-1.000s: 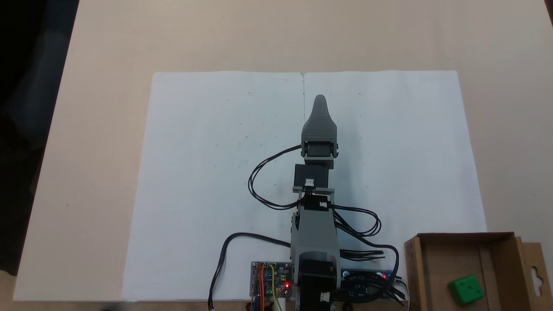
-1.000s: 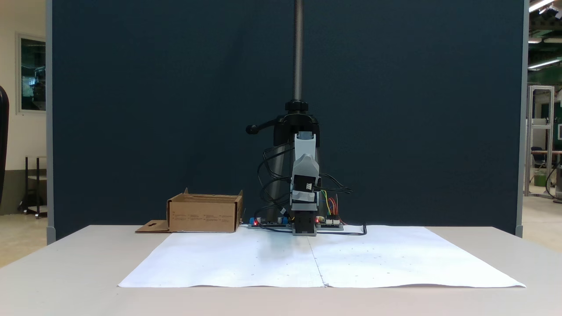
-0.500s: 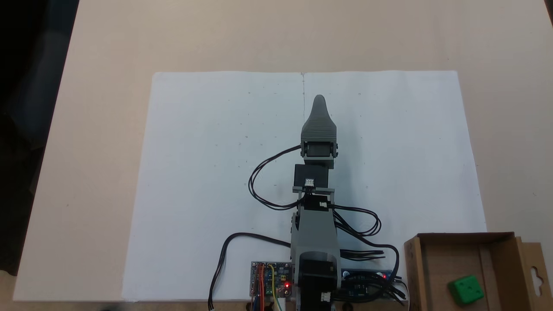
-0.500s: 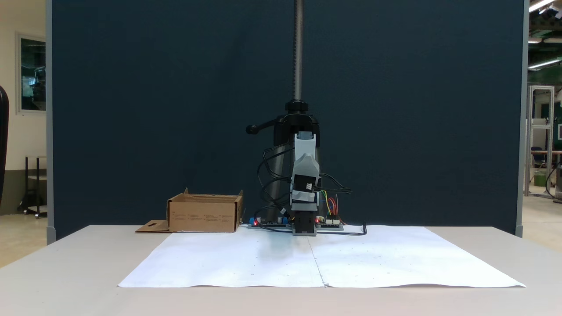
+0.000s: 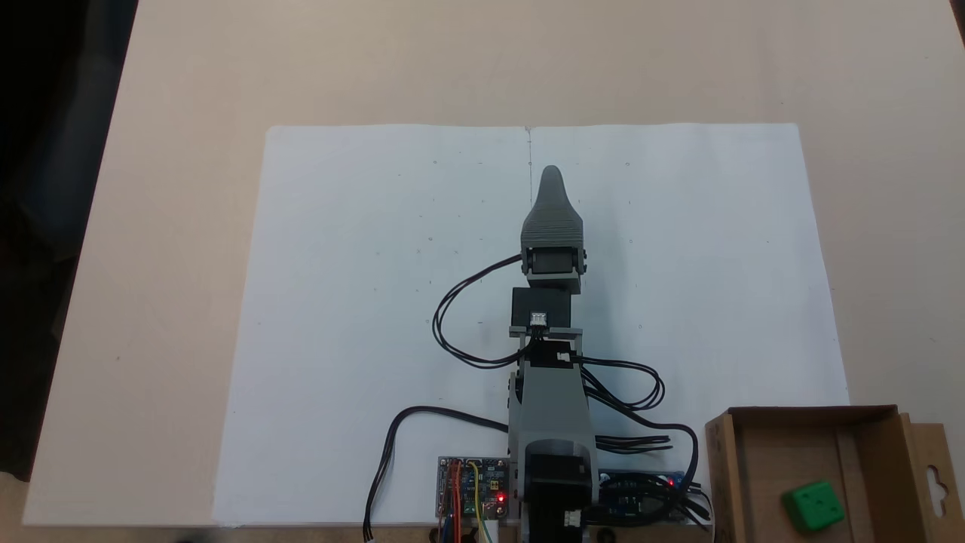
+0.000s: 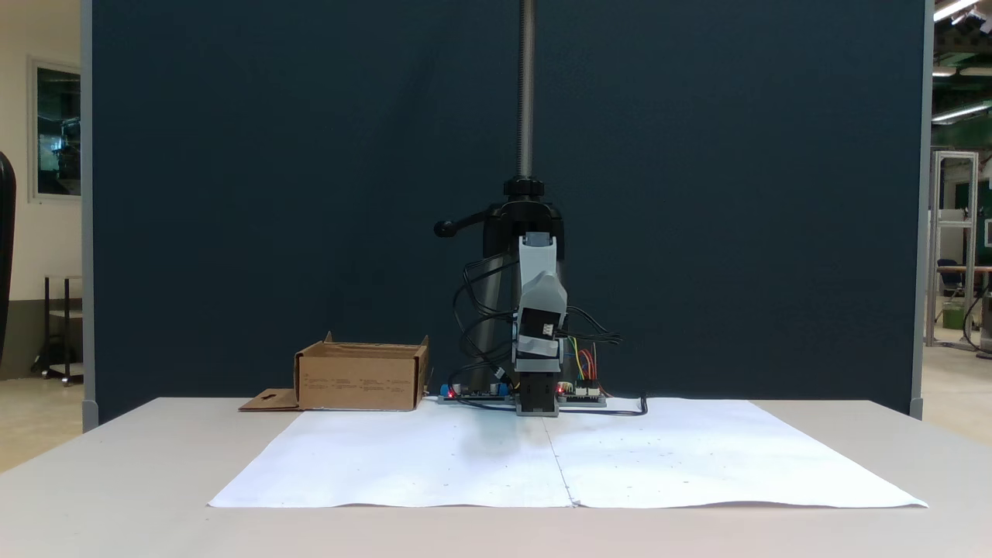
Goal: Grasp a green dice and put it in the bin.
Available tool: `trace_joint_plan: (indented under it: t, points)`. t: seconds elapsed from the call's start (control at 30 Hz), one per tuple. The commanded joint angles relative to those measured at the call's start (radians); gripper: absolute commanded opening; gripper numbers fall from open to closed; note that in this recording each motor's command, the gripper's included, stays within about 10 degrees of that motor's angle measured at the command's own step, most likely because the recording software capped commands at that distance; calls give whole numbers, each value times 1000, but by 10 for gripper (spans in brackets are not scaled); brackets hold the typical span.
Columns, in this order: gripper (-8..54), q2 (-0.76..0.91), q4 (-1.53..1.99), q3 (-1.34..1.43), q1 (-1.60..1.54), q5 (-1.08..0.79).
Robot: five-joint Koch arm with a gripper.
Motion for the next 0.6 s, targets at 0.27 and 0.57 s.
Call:
trace_joint_plan:
  t: [0.27, 0.57]
  points:
    - [461, 115, -87, 66, -9, 146]
    - [461, 115, -87, 66, -9, 144]
